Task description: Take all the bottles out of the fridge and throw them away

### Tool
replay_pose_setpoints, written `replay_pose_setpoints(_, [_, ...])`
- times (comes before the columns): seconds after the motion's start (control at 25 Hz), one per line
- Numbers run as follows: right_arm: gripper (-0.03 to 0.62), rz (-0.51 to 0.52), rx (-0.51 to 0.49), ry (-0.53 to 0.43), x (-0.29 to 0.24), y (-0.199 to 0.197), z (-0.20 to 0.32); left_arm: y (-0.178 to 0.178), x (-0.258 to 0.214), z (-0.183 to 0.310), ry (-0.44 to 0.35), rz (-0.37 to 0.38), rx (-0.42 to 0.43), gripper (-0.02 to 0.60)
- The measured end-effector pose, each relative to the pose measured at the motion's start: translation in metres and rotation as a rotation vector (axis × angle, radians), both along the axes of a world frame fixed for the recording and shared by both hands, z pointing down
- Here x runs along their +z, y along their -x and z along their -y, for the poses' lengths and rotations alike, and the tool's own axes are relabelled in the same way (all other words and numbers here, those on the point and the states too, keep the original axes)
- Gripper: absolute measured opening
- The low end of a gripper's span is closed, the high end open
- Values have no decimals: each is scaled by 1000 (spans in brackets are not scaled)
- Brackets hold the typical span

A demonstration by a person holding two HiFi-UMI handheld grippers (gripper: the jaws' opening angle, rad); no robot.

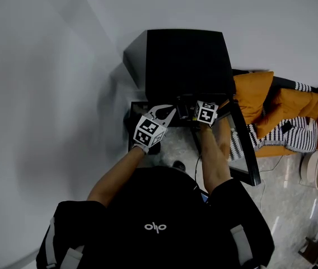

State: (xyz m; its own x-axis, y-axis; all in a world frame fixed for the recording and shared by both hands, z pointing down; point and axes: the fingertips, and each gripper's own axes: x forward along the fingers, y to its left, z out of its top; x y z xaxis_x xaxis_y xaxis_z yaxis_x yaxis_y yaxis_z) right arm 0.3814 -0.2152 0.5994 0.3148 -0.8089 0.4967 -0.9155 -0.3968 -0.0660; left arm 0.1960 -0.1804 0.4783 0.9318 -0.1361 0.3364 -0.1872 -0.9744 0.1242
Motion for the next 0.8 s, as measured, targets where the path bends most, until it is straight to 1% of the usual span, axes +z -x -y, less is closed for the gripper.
replay_pose_setpoints(0.08, [201,-6,-5,8,-4,6,-6,-1,-2,-1,-4,-1,4,0])
replay_pose_setpoints(0.4, [199,-32,-38,-16,-22,37,-33,-6,0,-3,8,-7,0,0])
replay_pose_setpoints(0.64, [199,-48,-58,-82,-52,58,-53,-5,-3,-14,14,-24,-12,0])
replay_pose_setpoints(0.8, [199,-56,-69,-115,-69,62,-67,-4,-5,-21,15,-38,-29,0])
